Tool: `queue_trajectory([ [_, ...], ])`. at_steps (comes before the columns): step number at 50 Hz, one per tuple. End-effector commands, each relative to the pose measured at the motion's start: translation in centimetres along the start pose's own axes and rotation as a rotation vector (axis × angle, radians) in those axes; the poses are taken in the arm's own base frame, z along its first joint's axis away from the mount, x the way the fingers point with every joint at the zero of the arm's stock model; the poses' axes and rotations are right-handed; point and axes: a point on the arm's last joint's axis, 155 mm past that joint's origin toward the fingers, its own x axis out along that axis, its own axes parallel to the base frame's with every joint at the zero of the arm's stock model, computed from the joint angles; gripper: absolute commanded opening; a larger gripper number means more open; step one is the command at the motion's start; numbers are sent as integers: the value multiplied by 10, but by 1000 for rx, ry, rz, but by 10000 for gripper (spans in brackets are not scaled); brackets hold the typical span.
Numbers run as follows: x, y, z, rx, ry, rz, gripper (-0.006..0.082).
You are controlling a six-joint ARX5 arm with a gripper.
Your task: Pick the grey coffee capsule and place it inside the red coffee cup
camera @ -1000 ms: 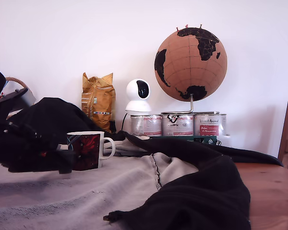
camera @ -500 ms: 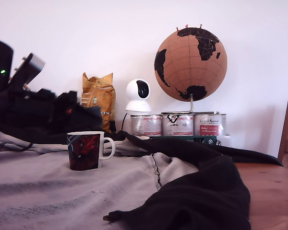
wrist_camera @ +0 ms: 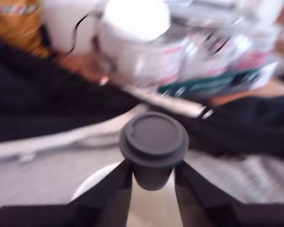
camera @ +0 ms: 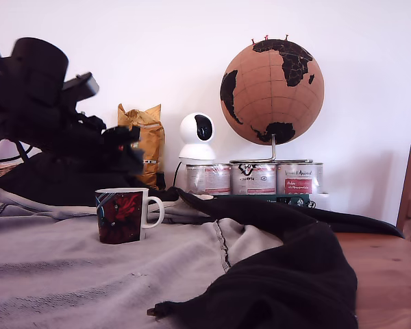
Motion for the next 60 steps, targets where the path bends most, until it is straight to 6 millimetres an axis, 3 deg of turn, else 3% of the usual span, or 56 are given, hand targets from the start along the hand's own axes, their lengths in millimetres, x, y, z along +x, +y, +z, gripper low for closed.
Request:
queue_trajectory([
  [1, 3, 8, -10, 4, 39, 32, 160],
  [15, 3, 10, -25, -14, 120, 45, 182],
  [17, 3, 11, -27, -15, 127, 47, 247],
  [22, 2, 14, -30, -16, 140, 64, 548],
  [25, 2, 14, -32, -18, 148, 63, 648],
  [41, 1, 13, -28, -24, 178, 65, 644],
  [45, -2, 12, -23, -28, 197, 67, 600],
  [48, -6, 11, -18, -28, 205, 69, 495],
  [56, -21, 8, -1, -20, 195, 72, -3],
  [57, -23, 7, 2, -17, 190, 73, -32],
  [60, -29, 5, 15, -11, 164, 73, -11],
])
